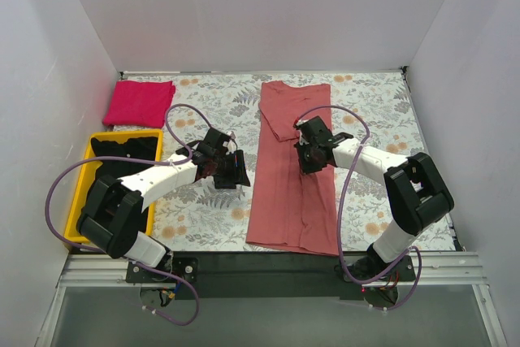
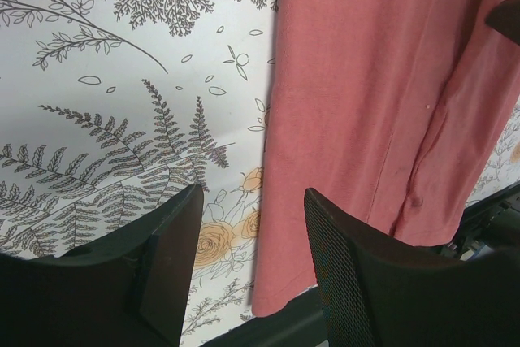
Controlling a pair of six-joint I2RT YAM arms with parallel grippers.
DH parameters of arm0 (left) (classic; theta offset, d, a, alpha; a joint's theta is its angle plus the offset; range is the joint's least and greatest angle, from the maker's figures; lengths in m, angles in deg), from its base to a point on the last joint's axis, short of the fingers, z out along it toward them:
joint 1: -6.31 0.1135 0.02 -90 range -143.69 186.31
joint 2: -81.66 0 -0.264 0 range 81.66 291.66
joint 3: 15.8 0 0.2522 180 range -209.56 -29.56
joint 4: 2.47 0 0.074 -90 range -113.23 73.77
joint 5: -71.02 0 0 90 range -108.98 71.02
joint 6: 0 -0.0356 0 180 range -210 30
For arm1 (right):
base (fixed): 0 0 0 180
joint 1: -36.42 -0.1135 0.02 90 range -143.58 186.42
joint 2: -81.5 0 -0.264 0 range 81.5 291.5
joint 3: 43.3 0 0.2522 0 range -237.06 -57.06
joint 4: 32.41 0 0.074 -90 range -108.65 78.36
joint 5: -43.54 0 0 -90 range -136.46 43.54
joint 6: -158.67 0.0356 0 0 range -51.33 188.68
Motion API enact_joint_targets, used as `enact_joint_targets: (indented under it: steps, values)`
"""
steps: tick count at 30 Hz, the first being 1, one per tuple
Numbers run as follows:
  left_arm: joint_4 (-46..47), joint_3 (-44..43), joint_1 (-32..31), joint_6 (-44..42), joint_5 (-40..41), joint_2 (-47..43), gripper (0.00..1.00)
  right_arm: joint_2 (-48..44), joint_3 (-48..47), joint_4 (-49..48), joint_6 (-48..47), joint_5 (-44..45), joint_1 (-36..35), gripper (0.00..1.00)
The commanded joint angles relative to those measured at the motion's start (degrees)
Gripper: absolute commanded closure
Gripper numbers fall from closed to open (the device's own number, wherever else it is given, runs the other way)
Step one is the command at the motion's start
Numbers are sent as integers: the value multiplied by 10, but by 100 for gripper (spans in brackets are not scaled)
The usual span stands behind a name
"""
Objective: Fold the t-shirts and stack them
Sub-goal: Fold the tshirt
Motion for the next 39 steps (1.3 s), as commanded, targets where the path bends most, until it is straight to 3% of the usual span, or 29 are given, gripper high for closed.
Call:
enact_joint_targets:
  steps: [1,18,22,27,39]
  values:
    - [-5,1,0,2,10,-12,49,-9,-29,25,0,-9,-5,99]
    - [-6,3,0,3,8,-14,49,51,-40,27,-8,-71,-16,98]
    - [-6,4,0,4,8,-16,49,52,-49,28,-16,-95,-17,87]
    - [-8,-1,-1,5,5,-21,49,1,-40,41,-10,-99,-20,74]
    - [-17,-15,-8,10,-8,-34,49,-117,78,96,50,-69,-38,70]
